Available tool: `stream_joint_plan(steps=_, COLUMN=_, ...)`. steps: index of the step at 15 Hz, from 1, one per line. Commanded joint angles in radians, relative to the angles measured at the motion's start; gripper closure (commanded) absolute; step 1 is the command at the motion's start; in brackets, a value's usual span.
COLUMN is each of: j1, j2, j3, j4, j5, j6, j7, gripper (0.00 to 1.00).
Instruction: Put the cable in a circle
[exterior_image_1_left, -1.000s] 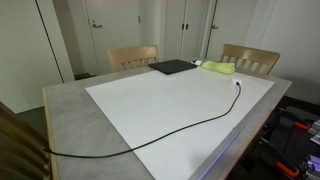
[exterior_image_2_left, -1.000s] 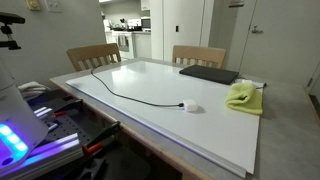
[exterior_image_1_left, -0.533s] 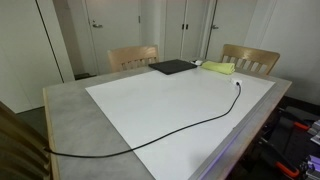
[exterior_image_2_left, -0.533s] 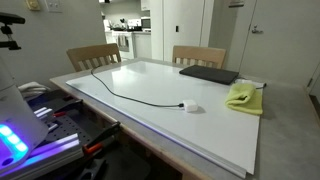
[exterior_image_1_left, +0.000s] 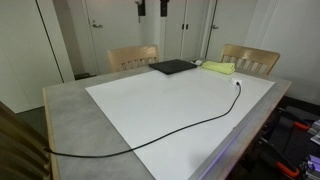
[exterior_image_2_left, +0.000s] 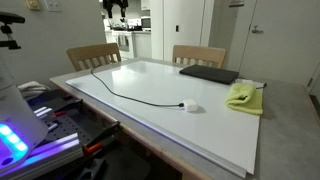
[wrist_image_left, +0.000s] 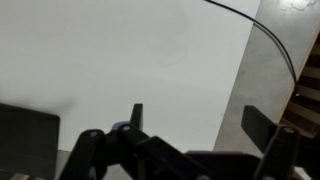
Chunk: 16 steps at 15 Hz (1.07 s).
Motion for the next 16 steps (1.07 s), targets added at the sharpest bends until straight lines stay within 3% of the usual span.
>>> stream_joint_plan(steps=1, j1=0.06, j2=0.163, j3=0.0, j4=0.163, j5=0.008, j6=-0.024, j7=-0.099, gripper=0.0)
stream_joint_plan(steps=6, j1=0.133, j2=0.295, j3=0.022, j4=0.282, j5=0.056, j6=-0.074, j7=-0.226, gripper=0.0)
stream_joint_plan(steps=7, j1=0.135, j2=0.241, j3=-0.004, j4=0.212, j5=0.04, j6=-0.02, j7=-0.171, gripper=0.0)
stream_joint_plan(steps=13, j1=0.154, j2=0.259, j3=-0.008, j4=0.223, j5=0.031, j6=-0.016, j7=-0.177, gripper=0.0)
stream_joint_plan(steps=16, j1=0.2, j2=0.292, j3=0.008, j4=0.224, j5=0.016, j6=0.0, j7=-0.16, gripper=0.0)
